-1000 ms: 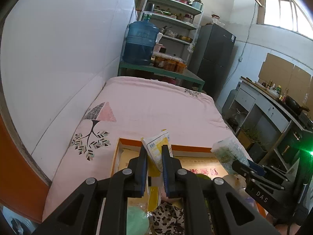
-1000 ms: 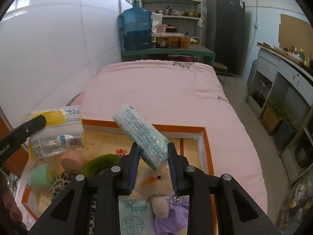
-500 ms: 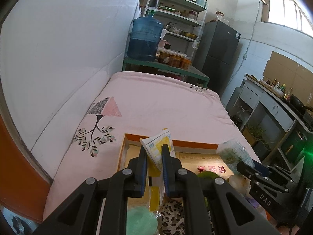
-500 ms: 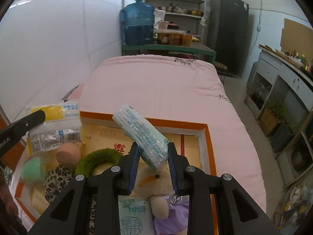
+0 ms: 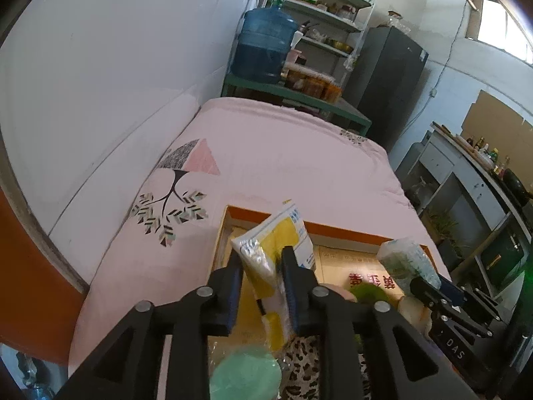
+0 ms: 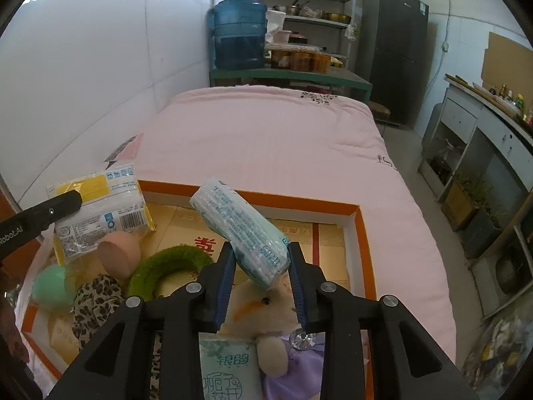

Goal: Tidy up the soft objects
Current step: 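Open both tools to drop the wet-wipe pack and tissue pack into the tray, then lift both open tools away from the tray toward the remaining items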

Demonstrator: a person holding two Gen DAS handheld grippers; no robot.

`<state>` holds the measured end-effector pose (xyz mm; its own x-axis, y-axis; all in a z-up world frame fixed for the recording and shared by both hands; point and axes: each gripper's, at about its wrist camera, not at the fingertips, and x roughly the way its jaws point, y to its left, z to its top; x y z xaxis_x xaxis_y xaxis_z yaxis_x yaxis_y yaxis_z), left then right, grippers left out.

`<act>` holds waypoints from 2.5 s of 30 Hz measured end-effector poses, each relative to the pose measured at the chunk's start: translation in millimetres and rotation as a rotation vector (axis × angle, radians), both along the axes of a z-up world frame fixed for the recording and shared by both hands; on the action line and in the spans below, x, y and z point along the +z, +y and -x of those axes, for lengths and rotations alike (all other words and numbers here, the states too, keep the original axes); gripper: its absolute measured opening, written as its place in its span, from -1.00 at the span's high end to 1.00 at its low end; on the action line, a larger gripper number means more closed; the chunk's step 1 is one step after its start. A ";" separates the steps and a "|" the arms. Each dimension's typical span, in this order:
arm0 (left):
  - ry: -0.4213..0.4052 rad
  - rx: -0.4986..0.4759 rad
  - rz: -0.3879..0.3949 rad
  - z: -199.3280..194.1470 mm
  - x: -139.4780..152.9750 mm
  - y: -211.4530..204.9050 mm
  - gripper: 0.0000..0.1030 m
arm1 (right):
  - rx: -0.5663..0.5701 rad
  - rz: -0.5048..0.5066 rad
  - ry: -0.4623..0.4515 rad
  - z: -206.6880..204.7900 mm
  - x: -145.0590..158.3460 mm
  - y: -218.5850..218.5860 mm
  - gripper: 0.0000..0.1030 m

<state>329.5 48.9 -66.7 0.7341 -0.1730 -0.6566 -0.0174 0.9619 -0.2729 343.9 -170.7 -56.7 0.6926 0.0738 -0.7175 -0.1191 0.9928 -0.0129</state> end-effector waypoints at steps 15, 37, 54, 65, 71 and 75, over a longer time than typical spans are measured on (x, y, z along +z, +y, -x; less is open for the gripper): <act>-0.054 0.040 -0.037 12.0 18.5 0.8 -0.26 | 0.003 -0.024 -0.004 2.5 0.0 0.2 0.12; -0.256 0.004 -0.034 56.5 85.8 -11.5 -0.26 | -0.065 -0.195 -0.151 41.0 68.8 -24.7 0.12; -0.392 -0.107 -0.092 131.1 122.6 -44.5 -0.26 | -0.004 -0.197 -0.179 94.0 119.2 0.8 0.11; -0.345 -0.124 -0.146 182.6 106.4 -43.9 -0.26 | -0.004 -0.145 -0.107 157.1 106.0 -9.1 0.11; -0.348 -0.132 -0.132 211.8 101.7 -44.3 -0.26 | -0.009 -0.137 -0.096 197.8 99.4 -18.4 0.11; -0.332 -0.143 -0.131 227.3 94.3 -44.0 -0.26 | -0.001 -0.146 -0.087 217.4 94.9 -19.4 0.11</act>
<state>102.1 4.9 27.5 0.8853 -0.2192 -0.4101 0.1882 0.9754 -0.1152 126.5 -190.1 38.2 0.7517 0.1722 -0.6366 -0.1229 0.9850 0.1214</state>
